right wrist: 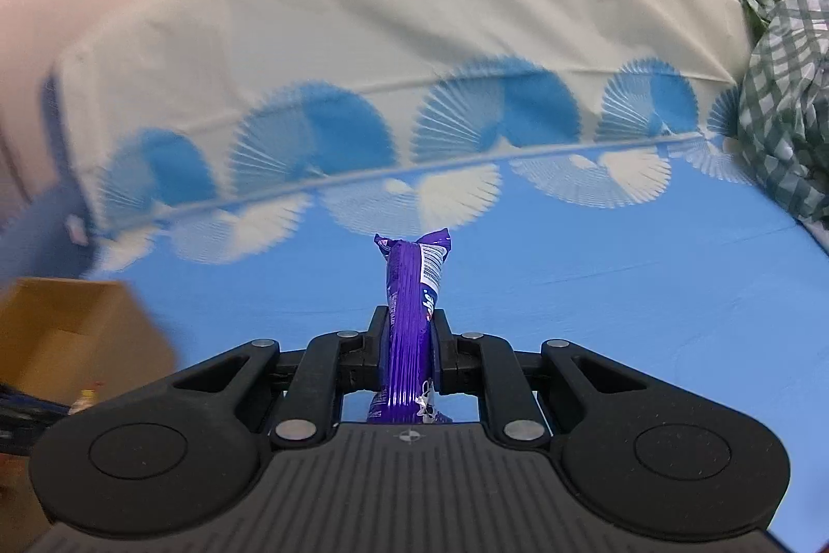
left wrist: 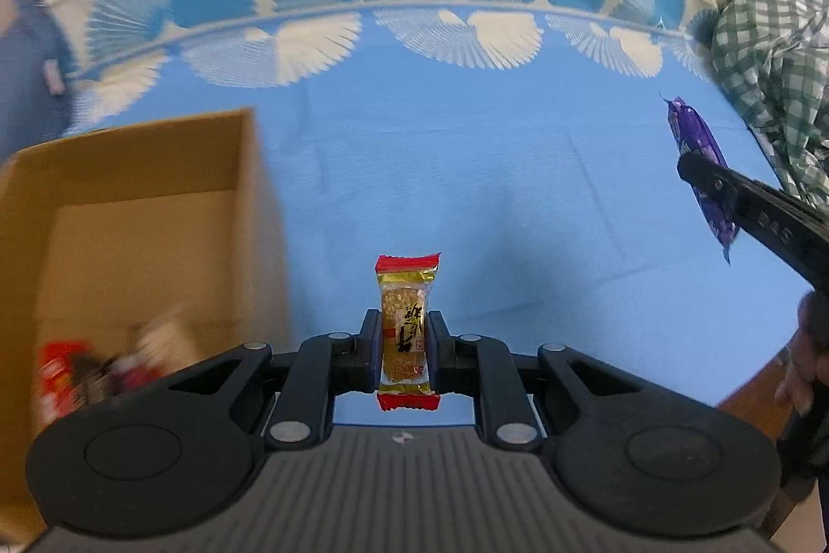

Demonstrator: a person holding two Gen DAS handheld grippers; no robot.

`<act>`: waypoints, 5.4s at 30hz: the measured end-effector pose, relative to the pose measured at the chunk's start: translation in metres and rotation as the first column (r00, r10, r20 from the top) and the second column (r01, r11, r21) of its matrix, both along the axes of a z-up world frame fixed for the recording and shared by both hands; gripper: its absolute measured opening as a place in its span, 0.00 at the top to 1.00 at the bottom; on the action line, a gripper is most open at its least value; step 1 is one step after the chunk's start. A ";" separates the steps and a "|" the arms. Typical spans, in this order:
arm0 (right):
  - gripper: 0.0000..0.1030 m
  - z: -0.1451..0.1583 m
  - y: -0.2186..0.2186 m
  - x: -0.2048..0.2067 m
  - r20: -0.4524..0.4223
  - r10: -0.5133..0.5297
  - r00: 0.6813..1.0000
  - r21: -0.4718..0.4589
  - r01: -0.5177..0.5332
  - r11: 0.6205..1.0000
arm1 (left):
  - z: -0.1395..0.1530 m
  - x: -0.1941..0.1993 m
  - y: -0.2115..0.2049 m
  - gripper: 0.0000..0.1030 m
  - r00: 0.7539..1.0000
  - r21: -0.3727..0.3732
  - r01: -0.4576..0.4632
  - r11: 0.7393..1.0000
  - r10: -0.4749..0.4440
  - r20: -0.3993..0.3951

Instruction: Organize snacks

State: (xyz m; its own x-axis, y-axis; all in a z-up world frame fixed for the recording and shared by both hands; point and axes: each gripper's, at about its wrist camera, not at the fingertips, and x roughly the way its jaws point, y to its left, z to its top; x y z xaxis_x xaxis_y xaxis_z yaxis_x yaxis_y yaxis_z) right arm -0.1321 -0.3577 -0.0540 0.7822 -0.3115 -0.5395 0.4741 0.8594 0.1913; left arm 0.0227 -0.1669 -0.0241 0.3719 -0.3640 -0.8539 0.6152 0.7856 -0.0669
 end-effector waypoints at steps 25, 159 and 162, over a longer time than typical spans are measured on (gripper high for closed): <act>0.85 0.082 0.321 -0.116 0.022 0.438 0.899 -0.053 -0.437 0.898 | 0.053 -0.151 0.276 0.82 0.967 -0.003 -0.225 0.974 0.224 0.120; 0.01 0.058 0.355 -0.078 -0.083 0.333 0.939 -0.116 -0.341 0.933 | 0.035 -0.132 0.291 0.00 0.924 0.091 -0.346 0.934 0.322 0.205; 0.01 0.059 0.354 -0.080 -0.078 0.327 0.942 -0.118 -0.334 0.935 | 0.037 -0.134 0.292 0.00 0.922 0.070 -0.353 0.933 0.334 0.198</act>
State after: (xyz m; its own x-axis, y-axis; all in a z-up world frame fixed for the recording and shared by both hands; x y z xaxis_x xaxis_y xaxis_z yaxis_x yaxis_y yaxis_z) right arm -0.2124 -0.0032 0.0047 0.8224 -0.1097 -0.5583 0.1656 0.9849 0.0505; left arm -0.1115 0.1254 0.0130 0.6087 -0.1010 -0.7869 0.3007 0.9472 0.1110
